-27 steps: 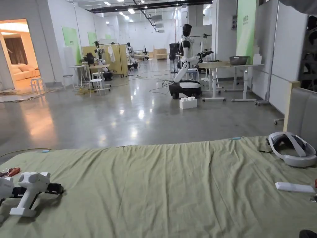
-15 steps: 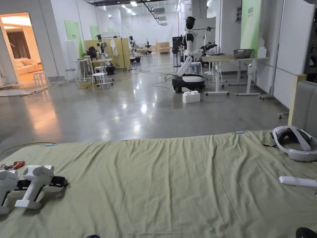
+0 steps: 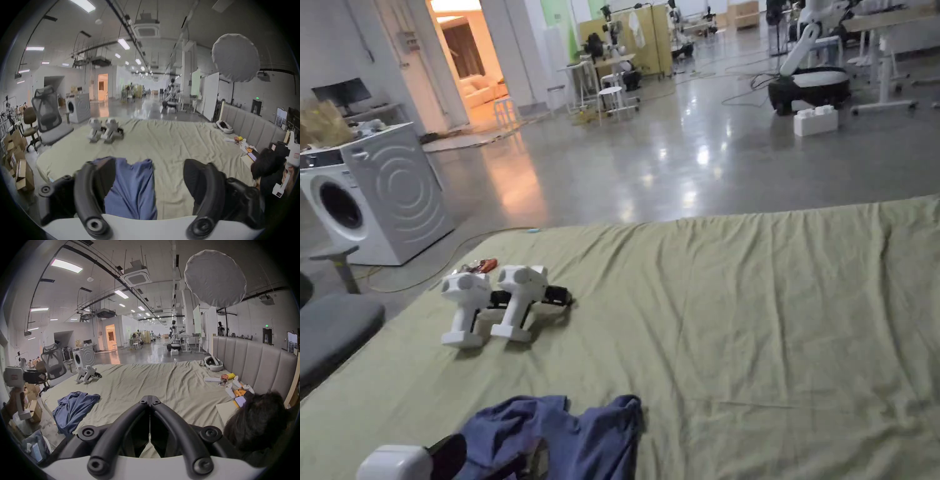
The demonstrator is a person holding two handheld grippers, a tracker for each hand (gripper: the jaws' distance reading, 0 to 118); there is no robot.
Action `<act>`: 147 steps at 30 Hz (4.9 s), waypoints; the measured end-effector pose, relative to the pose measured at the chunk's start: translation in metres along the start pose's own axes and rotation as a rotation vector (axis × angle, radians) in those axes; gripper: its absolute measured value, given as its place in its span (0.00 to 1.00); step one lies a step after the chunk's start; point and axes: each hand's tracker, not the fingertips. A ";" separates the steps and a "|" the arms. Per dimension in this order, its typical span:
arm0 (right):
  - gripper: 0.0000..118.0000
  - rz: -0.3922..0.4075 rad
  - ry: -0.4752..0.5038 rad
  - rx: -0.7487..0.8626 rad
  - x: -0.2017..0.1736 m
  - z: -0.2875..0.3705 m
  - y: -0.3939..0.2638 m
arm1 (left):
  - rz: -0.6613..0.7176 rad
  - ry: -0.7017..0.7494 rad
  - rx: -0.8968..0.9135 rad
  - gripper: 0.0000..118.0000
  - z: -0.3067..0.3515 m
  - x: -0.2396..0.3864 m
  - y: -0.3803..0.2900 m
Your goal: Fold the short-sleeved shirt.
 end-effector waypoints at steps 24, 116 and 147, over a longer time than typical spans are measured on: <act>0.02 -0.088 -0.068 -0.316 0.016 -0.027 -0.062 | 0.063 0.135 -0.629 0.80 -0.295 -0.082 -0.105; 0.02 0.028 0.000 -0.042 -0.005 0.025 -0.010 | -0.020 -0.131 0.098 0.01 0.053 0.089 -0.012; 0.02 -0.266 -0.213 -0.356 0.079 0.022 -0.088 | -0.151 -0.097 -0.632 0.32 -0.351 0.127 -0.081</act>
